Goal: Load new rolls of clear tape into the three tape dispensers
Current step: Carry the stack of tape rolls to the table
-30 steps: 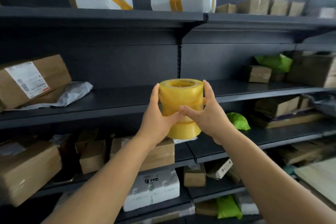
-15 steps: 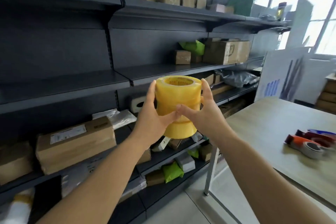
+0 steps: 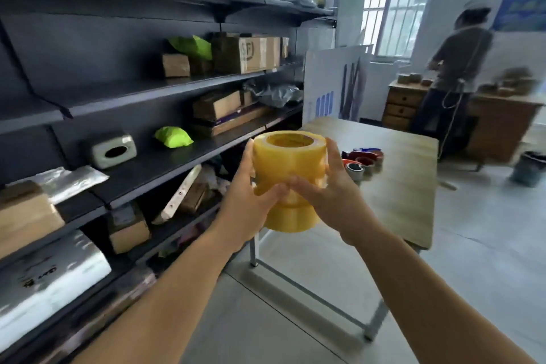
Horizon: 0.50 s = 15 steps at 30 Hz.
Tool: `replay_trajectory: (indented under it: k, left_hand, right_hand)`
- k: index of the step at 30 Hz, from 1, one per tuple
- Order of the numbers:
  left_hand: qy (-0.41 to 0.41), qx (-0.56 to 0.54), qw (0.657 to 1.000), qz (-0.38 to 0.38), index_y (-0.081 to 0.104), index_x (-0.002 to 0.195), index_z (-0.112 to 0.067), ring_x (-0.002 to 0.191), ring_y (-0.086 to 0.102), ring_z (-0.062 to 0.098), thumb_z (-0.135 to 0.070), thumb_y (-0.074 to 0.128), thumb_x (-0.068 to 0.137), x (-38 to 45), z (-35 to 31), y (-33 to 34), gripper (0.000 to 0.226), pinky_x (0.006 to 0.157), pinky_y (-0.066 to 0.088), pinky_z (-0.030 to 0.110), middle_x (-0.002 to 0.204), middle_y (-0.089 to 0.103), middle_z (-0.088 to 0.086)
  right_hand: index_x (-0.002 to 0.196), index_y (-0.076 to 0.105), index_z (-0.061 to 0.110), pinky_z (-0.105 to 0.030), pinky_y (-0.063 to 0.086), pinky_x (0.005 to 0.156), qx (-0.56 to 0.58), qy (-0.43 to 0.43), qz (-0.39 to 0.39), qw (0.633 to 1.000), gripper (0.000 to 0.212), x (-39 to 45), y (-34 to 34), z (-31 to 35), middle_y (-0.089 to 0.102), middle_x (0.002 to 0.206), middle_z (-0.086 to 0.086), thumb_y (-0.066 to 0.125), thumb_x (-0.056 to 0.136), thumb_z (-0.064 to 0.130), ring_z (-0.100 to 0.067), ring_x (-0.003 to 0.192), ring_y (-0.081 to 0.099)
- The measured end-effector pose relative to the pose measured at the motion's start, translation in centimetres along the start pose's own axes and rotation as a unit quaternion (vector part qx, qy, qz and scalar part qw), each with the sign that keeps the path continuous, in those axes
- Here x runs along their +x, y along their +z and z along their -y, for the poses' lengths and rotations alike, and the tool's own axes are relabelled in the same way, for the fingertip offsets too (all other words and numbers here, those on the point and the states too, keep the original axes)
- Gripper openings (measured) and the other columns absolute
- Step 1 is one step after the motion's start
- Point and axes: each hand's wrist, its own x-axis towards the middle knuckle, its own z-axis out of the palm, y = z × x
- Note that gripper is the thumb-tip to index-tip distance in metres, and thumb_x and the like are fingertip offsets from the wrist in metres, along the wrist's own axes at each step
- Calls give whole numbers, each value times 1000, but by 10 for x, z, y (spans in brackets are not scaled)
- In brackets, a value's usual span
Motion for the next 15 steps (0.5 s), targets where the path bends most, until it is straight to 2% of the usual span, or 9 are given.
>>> replay_trajectory:
  k: [4, 6, 8, 10, 13, 15]
  left_hand:
    - [-17, -22, 999, 36, 5, 146, -49, 123, 50, 20, -29, 68, 86, -18, 3, 62, 89, 99, 45, 43, 118, 38, -36]
    - [-27, -27, 998, 52, 5, 145, -52, 124, 48, 21, -30, 68, 85, -25, 5, 90, 89, 101, 43, 48, 124, 39, -28]
    - [-32, -29, 997, 65, 6, 144, -54, 125, 47, 22, -32, 68, 85, -29, 6, 116, 89, 97, 45, 45, 131, 37, -19]
    - [-32, -31, 996, 83, 6, 143, -55, 124, 46, 20, -34, 68, 85, -31, 8, 139, 88, 93, 46, 40, 132, 34, -20]
    - [-27, -33, 993, 112, 7, 142, -55, 118, 47, 16, -35, 67, 85, -27, 9, 169, 85, 85, 46, 33, 128, 37, -25]
    - [-30, -32, 991, 129, 6, 142, -56, 120, 46, 18, -35, 66, 85, -20, 12, 186, 85, 90, 46, 37, 137, 35, -20]
  right_hand:
    - [146, 3, 47, -54, 45, 98, 18, 17, -25, 999, 94, -41, -54, -24, 43, 136, 3, 71, 81, 42, -27, 118, 49]
    - [146, 4, 47, -55, 45, 97, 14, 19, -39, 999, 92, -57, -78, -35, 42, 137, 2, 70, 81, 42, -27, 118, 50]
    - [146, 2, 48, -54, 45, 98, 6, 27, -58, 998, 93, -69, -99, -47, 40, 140, 2, 69, 82, 43, -25, 119, 48]
    - [146, 1, 48, -54, 45, 99, -1, 39, -77, 996, 93, -78, -118, -57, 38, 142, 3, 69, 82, 45, -25, 121, 46]
    - [143, 7, 48, -50, 48, 95, 8, 38, -98, 994, 87, -85, -141, -70, 40, 132, 9, 69, 82, 42, -24, 118, 49]
    - [145, 9, 45, -49, 50, 93, 2, 45, -114, 992, 87, -83, -155, -79, 42, 133, 8, 69, 82, 41, -23, 115, 51]
